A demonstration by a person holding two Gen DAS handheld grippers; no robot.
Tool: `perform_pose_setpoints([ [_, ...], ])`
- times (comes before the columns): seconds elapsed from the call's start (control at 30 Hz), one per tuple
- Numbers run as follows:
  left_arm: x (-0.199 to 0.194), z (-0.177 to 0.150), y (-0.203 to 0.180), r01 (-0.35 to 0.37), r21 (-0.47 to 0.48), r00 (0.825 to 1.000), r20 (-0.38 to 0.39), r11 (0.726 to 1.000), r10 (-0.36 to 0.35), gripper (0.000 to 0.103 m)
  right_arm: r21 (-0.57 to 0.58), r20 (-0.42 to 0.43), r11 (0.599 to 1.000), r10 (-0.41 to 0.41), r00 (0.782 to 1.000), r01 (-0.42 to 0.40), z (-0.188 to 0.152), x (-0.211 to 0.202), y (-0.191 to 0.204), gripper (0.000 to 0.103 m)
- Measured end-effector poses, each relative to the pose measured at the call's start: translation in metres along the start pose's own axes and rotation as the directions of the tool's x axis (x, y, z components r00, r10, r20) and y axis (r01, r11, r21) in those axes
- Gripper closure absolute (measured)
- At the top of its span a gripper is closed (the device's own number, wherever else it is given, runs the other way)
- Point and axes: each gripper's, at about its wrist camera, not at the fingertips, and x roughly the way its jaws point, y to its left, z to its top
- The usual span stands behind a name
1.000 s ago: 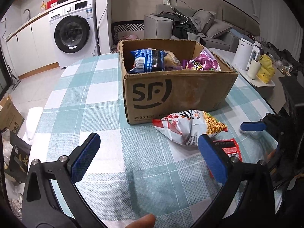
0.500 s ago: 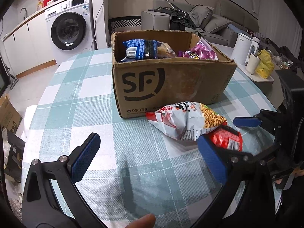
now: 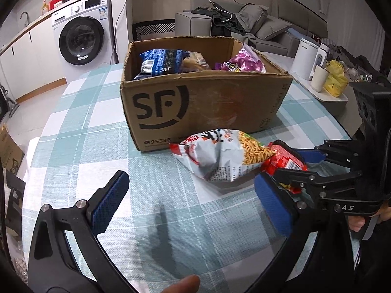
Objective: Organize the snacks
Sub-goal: 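Grasp the red snack bag with the right gripper while the left grasps the noodle-print bag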
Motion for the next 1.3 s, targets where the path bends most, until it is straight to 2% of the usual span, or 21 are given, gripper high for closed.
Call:
perform_pose_setpoints([
  [0.3,0.012,0.006,-0.007,0.027,-0.025,0.999,-0.029,0.999,-0.028,0.001,0.059,0.065,0.998,-0.011,0.998,0.007,0.006,-0.017,-0.014,0.058],
  [0.47,0.018,0.013,-0.016,0.067,-0.036,0.997,-0.045,0.997,-0.069,0.001,0.087,0.083,0.996,-0.014,0.996,0.007,0.005,-0.024,-0.020,0.058],
  [0.67,0.031,0.016,-0.035,0.036,0.035,0.998,-0.062,0.999,-0.033,0.001,0.099,0.081,0.995,-0.009,0.997,0.001,0.006,-0.020,-0.026,0.058],
  [0.7,0.035,0.016,-0.037,0.011,0.045,0.998,-0.067,0.999,-0.008,0.001,0.100,0.081,0.995,-0.007,0.997,-0.001,0.005,-0.021,-0.026,0.058],
  [0.9,0.049,0.021,-0.044,-0.029,0.074,0.997,-0.065,0.997,0.034,0.001,0.108,0.076,0.994,-0.006,0.997,-0.002,0.004,-0.019,-0.029,0.058],
  [1.13,0.062,0.030,-0.051,-0.034,0.085,0.997,-0.060,0.996,0.039,0.001,0.110,0.080,0.994,-0.002,0.997,-0.007,0.004,-0.020,-0.029,0.058],
  [1.2,0.064,0.031,-0.053,-0.016,0.087,0.998,-0.060,0.996,0.021,0.012,0.110,0.081,0.994,-0.002,0.997,-0.007,0.003,-0.020,-0.029,0.058],
  [1.3,0.063,0.031,-0.054,-0.009,0.089,0.999,-0.052,0.996,0.014,0.019,0.109,0.082,0.994,-0.003,0.997,-0.006,0.003,-0.020,-0.029,0.058],
])
